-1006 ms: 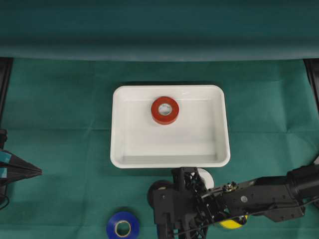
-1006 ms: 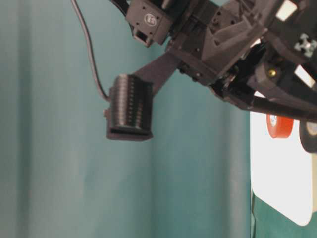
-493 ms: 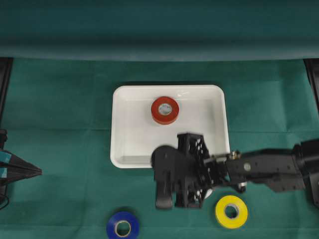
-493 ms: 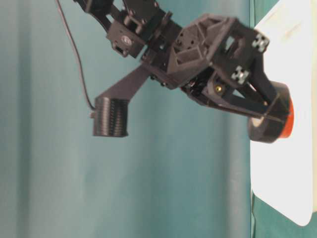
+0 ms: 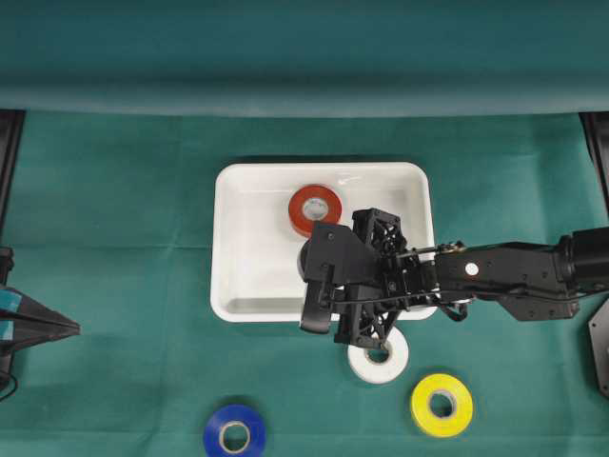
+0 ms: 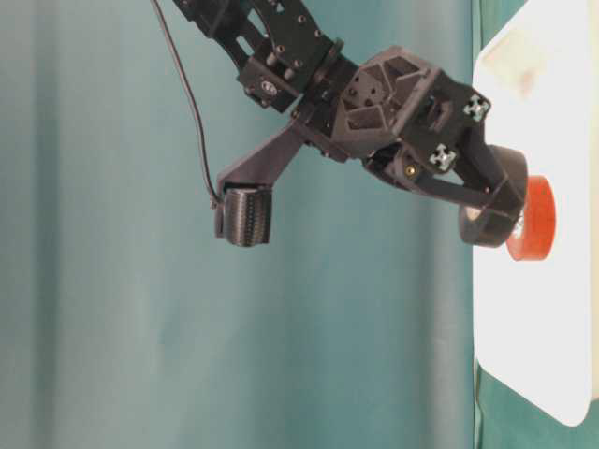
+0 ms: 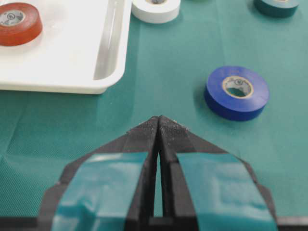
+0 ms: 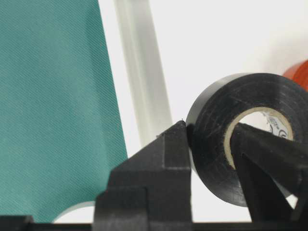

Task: Put the tape into the white case with the right arm.
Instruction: 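Carry the black roll into the tray below the red roll and release, then withdraw the open right gripper to the right side, then move the right gripper down onto the yellow tape roll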

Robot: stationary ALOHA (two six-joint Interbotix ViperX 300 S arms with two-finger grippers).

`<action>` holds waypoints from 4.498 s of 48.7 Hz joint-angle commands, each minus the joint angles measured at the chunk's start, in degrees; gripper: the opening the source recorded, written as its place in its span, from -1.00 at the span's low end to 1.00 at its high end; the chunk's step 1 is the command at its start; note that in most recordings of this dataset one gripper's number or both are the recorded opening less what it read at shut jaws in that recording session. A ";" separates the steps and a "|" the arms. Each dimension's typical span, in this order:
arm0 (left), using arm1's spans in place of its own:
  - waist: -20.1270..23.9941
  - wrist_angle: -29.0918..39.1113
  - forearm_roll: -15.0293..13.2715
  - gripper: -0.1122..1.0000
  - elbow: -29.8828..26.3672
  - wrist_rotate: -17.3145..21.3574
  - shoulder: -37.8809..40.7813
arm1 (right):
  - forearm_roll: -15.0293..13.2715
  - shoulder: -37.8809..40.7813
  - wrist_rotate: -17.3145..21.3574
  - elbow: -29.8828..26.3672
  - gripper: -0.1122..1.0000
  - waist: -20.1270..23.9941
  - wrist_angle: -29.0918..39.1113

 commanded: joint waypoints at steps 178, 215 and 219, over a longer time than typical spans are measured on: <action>0.09 -0.62 -0.09 -0.80 -0.62 -0.09 0.44 | 0.35 -49.75 1.23 47.99 0.45 20.92 -13.71; 0.09 -0.62 -0.09 -0.80 -0.62 -0.09 0.44 | -0.09 -35.33 0.26 41.31 0.45 21.27 -18.46; 0.09 -0.62 -0.09 -0.80 -0.62 -0.09 0.44 | -0.18 -33.05 0.09 39.90 0.45 21.27 -18.90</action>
